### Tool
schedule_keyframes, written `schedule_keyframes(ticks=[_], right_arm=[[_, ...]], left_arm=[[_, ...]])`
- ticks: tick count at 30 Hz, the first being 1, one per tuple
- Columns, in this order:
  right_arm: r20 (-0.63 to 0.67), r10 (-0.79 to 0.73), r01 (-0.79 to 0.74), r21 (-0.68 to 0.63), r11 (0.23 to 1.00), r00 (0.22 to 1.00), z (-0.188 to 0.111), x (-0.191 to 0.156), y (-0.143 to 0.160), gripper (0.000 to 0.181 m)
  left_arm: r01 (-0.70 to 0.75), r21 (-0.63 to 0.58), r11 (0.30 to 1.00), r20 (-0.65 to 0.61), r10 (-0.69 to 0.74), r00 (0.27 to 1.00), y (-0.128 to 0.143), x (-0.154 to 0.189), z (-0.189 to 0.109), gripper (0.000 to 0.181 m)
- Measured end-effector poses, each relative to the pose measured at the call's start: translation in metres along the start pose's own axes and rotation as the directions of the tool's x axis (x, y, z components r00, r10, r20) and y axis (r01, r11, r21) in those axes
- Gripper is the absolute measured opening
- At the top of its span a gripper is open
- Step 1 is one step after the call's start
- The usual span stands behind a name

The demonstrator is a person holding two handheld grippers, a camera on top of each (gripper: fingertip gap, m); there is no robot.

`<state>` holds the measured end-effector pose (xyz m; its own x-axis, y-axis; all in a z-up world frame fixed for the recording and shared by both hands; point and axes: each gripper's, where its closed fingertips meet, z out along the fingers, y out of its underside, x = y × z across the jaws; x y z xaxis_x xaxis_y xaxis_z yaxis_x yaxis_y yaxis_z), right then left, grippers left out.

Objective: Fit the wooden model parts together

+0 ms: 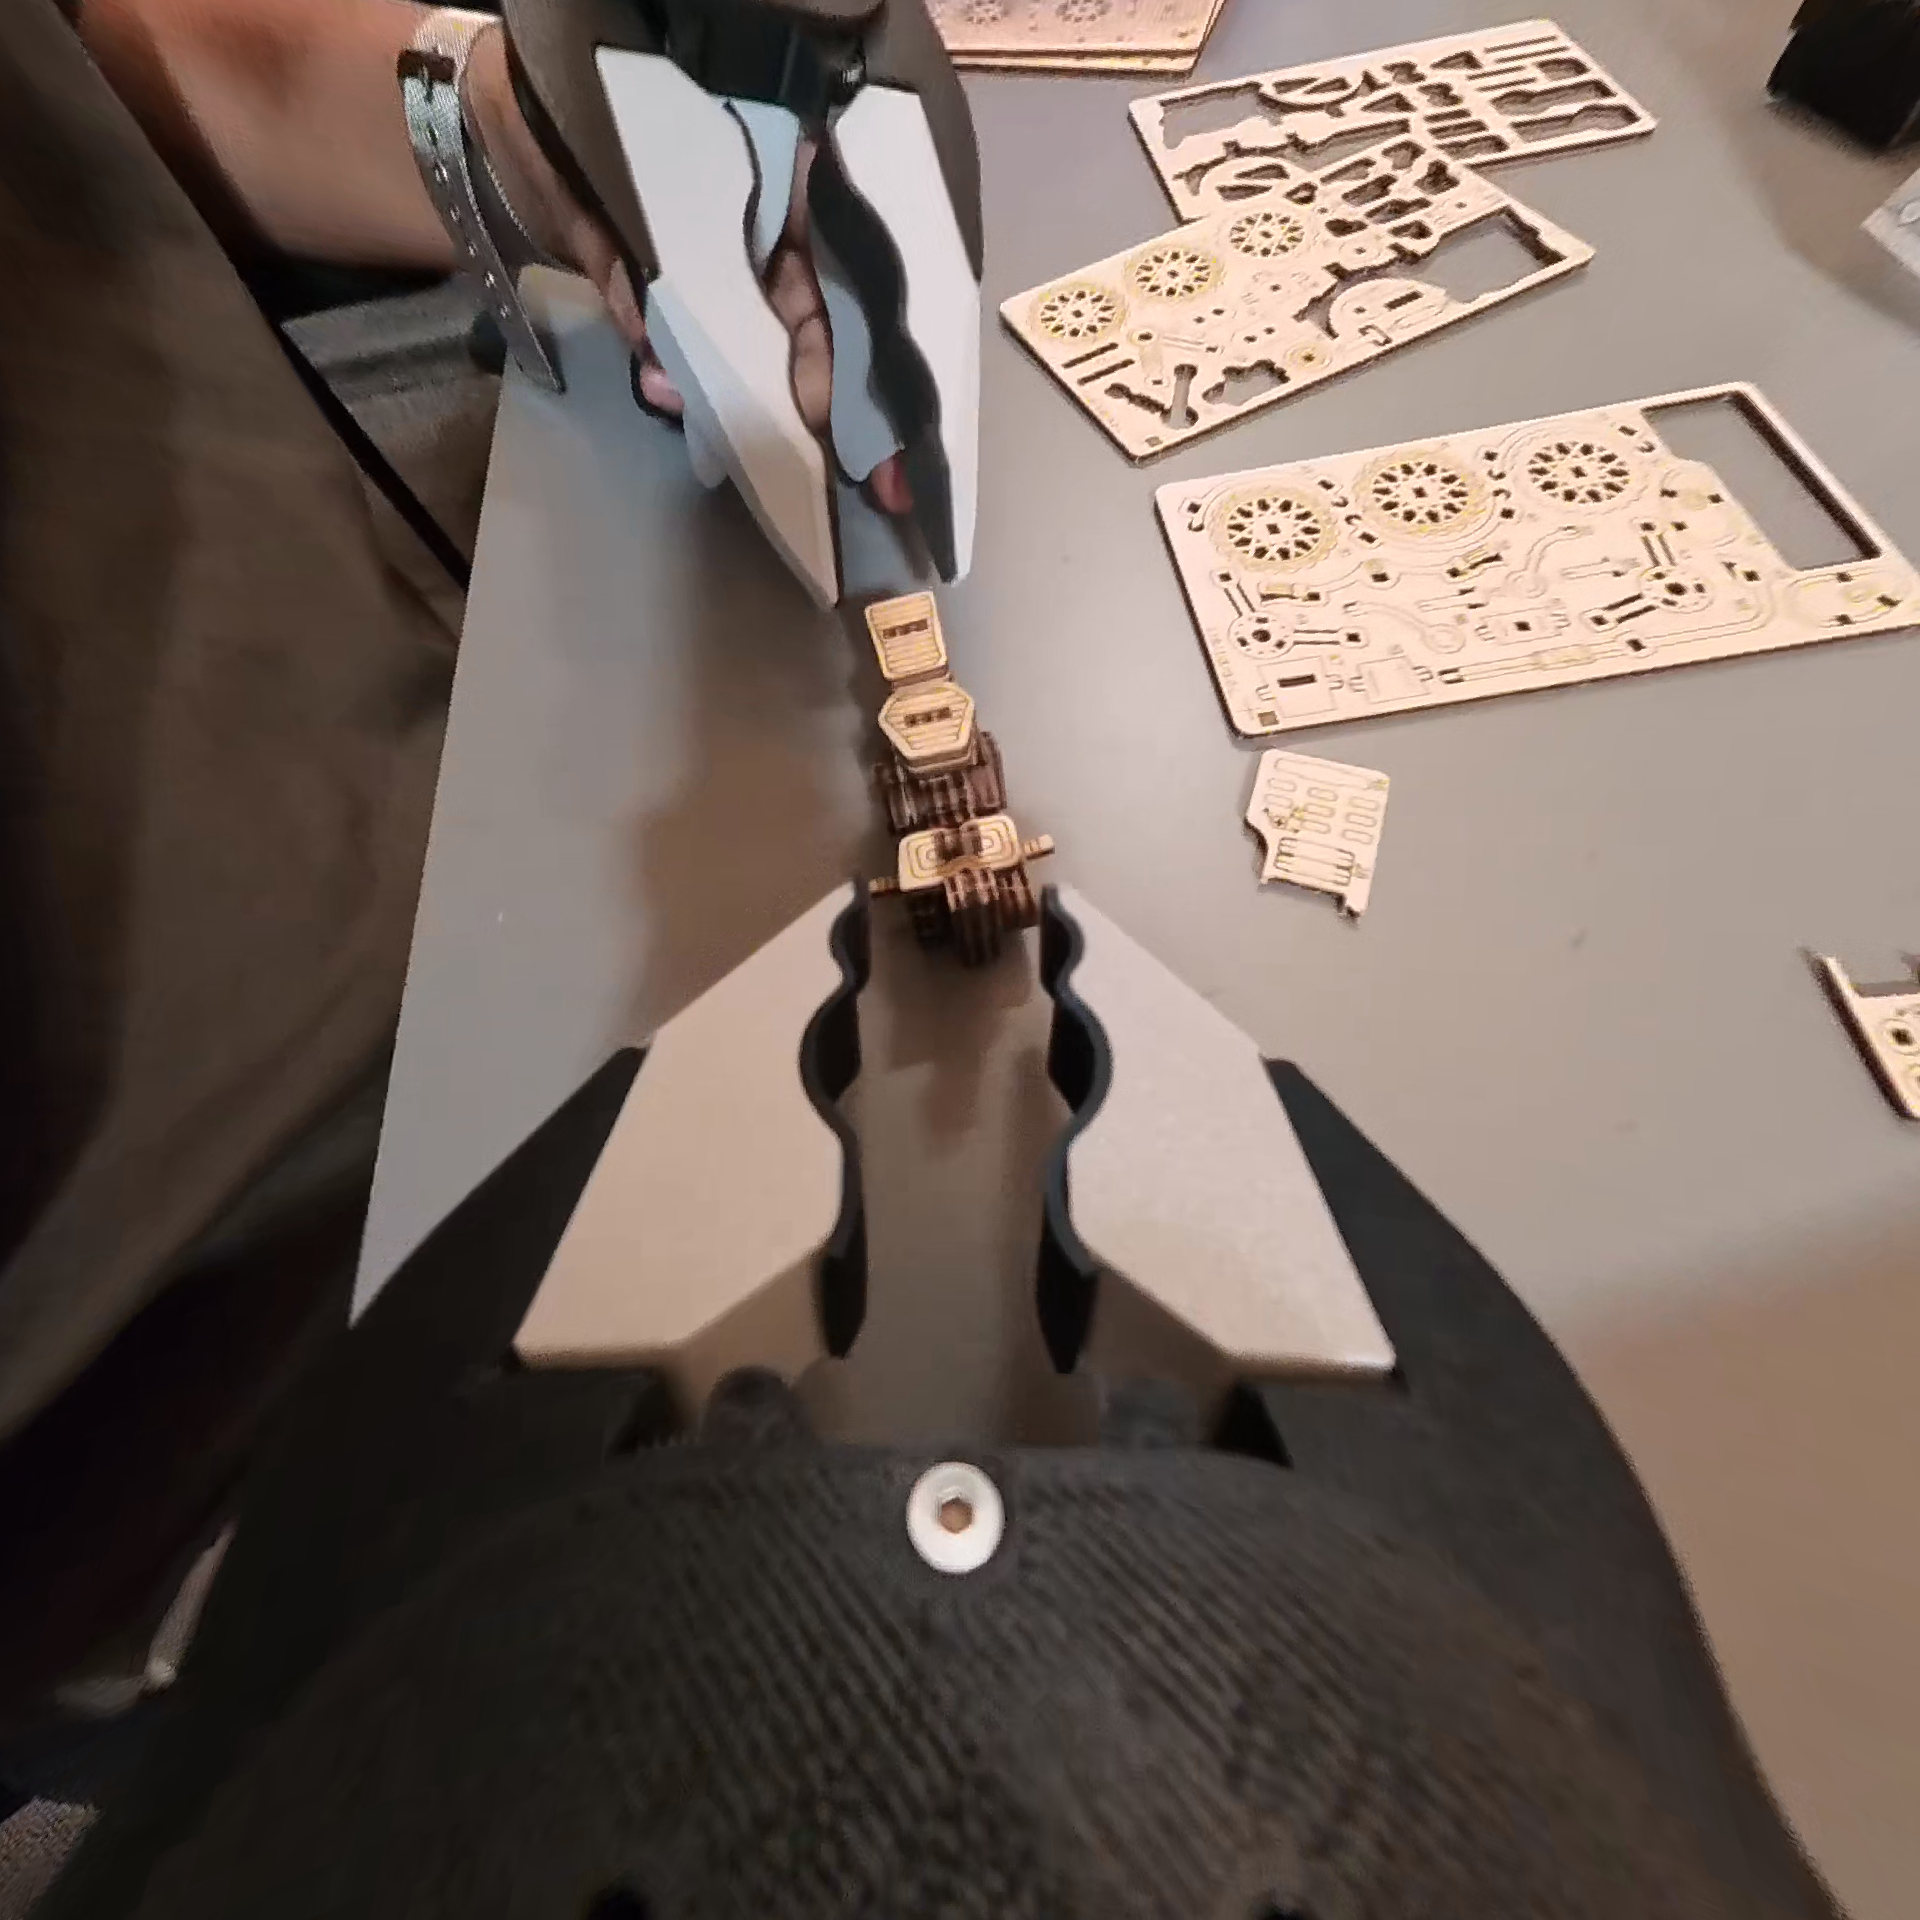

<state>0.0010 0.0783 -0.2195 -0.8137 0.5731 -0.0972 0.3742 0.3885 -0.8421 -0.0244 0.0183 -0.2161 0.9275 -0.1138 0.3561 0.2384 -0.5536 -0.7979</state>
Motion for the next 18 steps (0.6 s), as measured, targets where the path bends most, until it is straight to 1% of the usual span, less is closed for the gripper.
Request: schedule_keyframes(ticks=[3, 6, 10, 11, 18], right_arm=[[0.003, -0.015, 0.015, 0.001, 1.0, 1.0, 0.0, -0.001, 0.0, 0.016], [-0.002, -0.027, 0.027, 0.014, 1.0, 1.0, -0.001, -0.001, -0.002, 0.016], [-0.008, -0.031, 0.032, 0.03, 0.999, 0.999, -0.003, -0.001, -0.004, 0.015], [-0.009, -0.032, 0.032, 0.033, 0.999, 0.999, -0.003, -0.001, -0.005, 0.007], [-0.027, -0.04, 0.041, 0.055, 0.998, 0.999, -0.004, 0.0, -0.01, 0.006]], left_arm=[[0.048, 0.007, 0.999, -0.034, -0.048, 0.998, 0.0, 0.001, 0.0, 0.024], [0.107, 0.01, 0.994, -0.076, -0.106, 0.991, 0.0, 0.003, 0.0, 0.025], [0.124, 0.021, 0.992, -0.086, -0.122, 0.989, -0.001, 0.002, -0.001, 0.027], [0.13, 0.027, 0.991, -0.089, -0.127, 0.988, -0.002, 0.002, -0.002, 0.027], [0.192, 0.079, 0.978, -0.116, -0.182, 0.976, -0.008, -0.003, -0.008, 0.03]])
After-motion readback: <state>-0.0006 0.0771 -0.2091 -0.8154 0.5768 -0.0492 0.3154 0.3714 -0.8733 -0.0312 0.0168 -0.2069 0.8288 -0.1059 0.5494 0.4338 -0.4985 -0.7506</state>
